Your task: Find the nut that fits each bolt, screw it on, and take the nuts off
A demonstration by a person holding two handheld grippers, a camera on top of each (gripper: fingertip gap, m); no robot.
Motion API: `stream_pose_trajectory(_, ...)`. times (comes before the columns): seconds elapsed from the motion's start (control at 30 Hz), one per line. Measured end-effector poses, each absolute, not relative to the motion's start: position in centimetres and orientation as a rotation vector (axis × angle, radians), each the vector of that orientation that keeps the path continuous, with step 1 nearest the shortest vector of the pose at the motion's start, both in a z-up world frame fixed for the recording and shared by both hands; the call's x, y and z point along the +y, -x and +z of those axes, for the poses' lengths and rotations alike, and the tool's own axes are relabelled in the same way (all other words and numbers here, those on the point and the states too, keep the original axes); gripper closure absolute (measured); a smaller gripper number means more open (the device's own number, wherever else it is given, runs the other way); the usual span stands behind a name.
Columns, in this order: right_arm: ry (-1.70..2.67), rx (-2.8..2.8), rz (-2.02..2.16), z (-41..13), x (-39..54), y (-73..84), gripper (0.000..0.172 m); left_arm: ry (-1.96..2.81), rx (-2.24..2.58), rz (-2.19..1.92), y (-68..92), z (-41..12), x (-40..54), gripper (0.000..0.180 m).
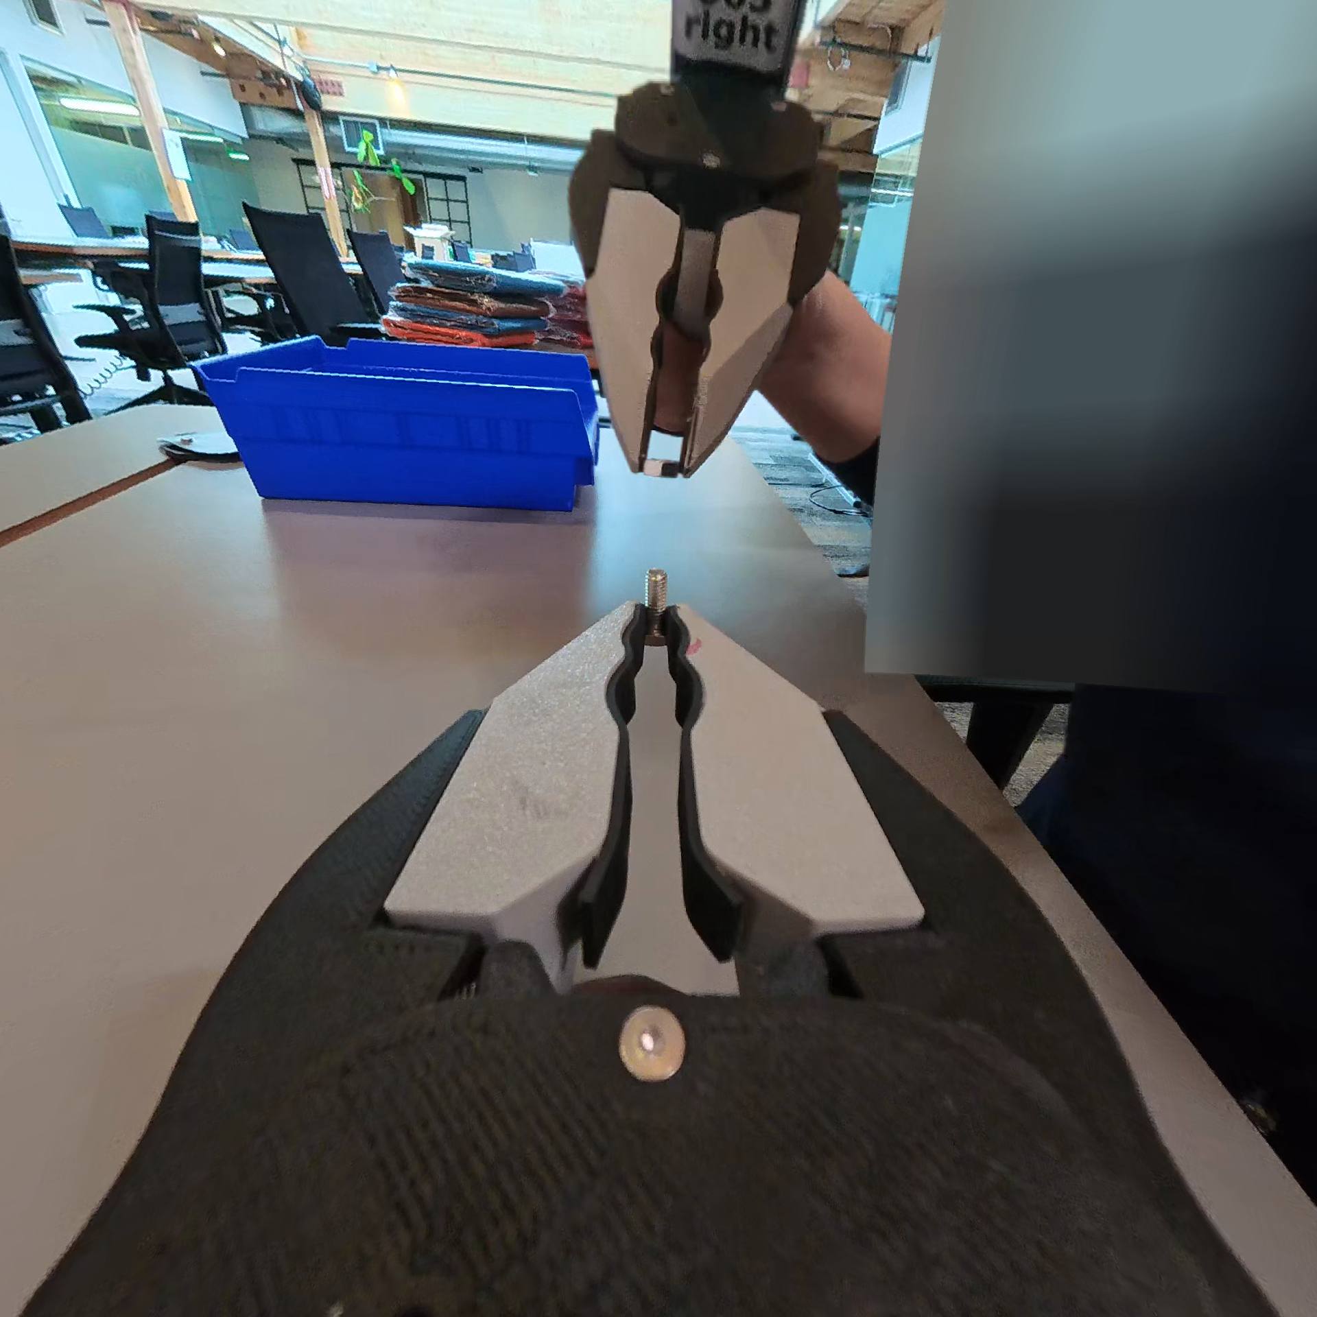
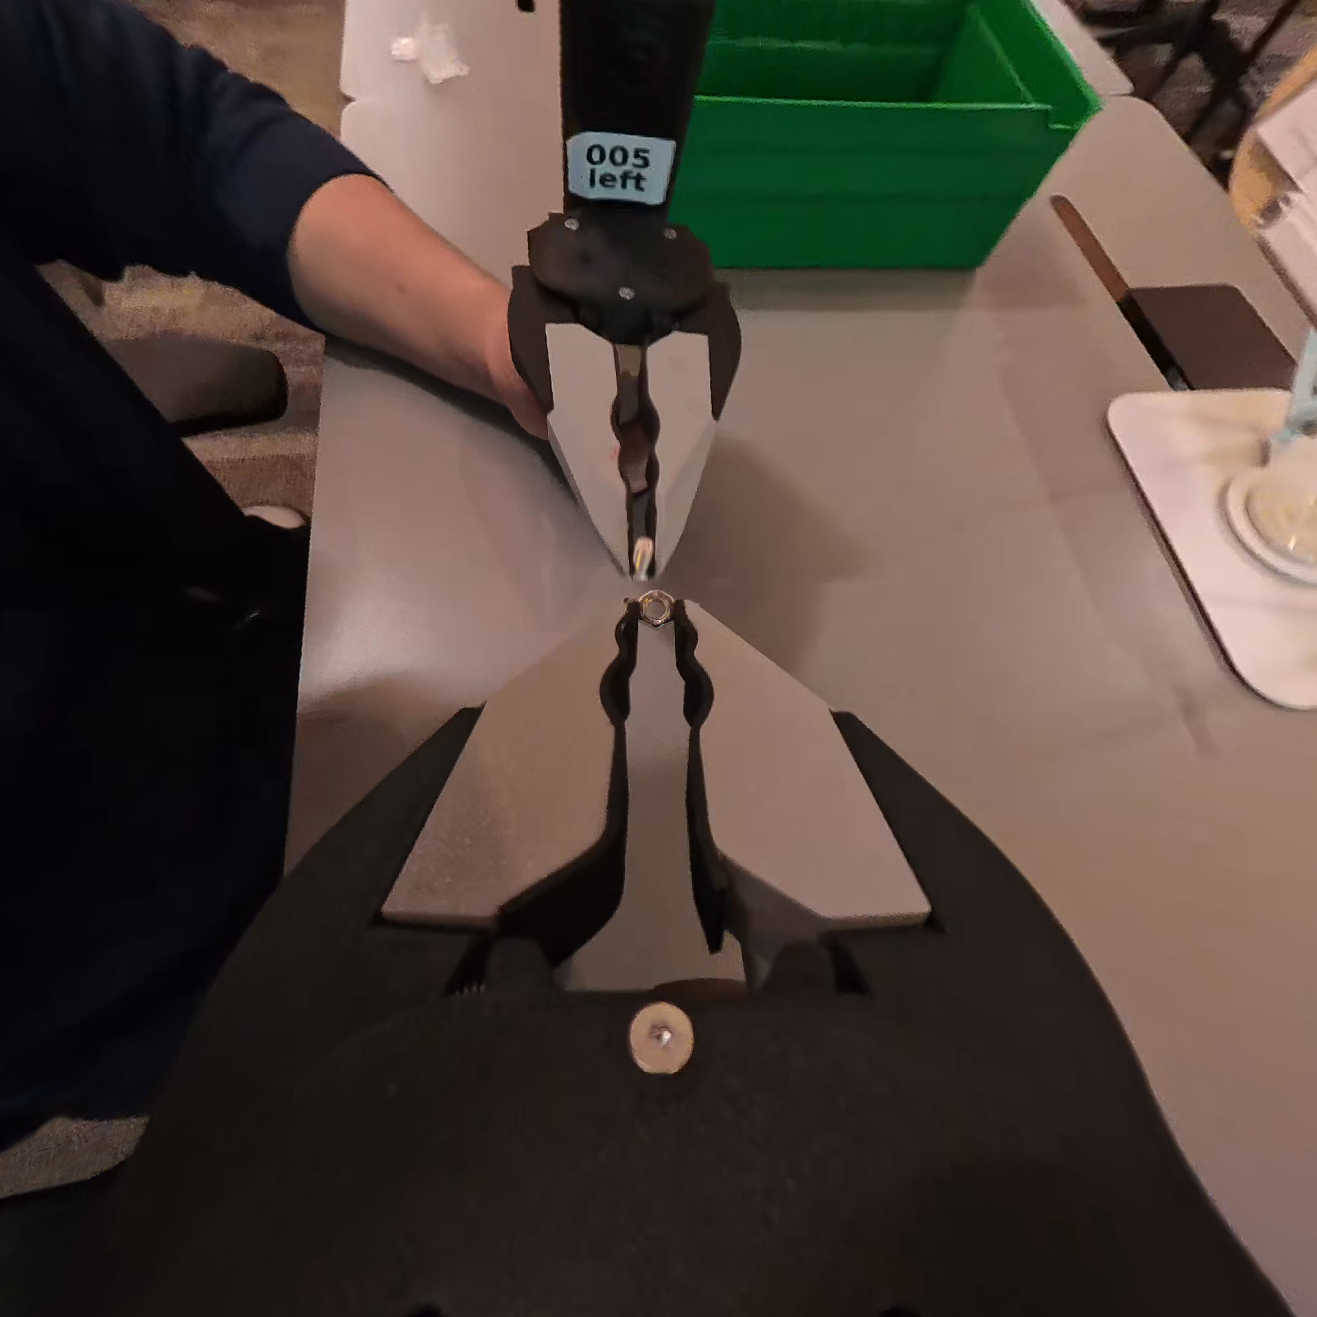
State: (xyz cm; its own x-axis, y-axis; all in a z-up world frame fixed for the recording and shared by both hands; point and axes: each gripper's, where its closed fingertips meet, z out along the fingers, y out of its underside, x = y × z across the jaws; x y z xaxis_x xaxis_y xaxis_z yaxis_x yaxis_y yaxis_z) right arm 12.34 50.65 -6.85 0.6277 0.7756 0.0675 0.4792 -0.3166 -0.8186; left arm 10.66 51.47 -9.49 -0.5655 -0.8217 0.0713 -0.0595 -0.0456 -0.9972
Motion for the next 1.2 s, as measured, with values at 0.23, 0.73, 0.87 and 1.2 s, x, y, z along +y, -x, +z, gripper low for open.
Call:
stream_pose_trajectory(0.23, 2.011, -1.151, 0.400, -7.3, 52.7, -10.3, 0.165, 0.972, 1.609, -1.648, -10.8, -9.3, 52.3, 0.177)
stream_pose_trajectory(0.73, 2.042, -1.258, 0.335, -8.5, 53.2, -9.8, 0.165, 0.969, 1.606, -1.639, -10.8, -9.4, 52.4, 0.177)
stream_pose_trajectory(0.87, 2.055, -1.256, 0.355, -8.6, 53.2, -9.8, 0.165, 0.969, 1.614, -1.626, -10.8, -9.5, 52.4, 0.177)
stream_pose_trajectory(1.2, 2.135, -1.225, 0.395, -8.9, 53.2, -10.0, 0.165, 0.997, 1.624, -1.603, -10.9, -9.8, 52.4, 0.177)
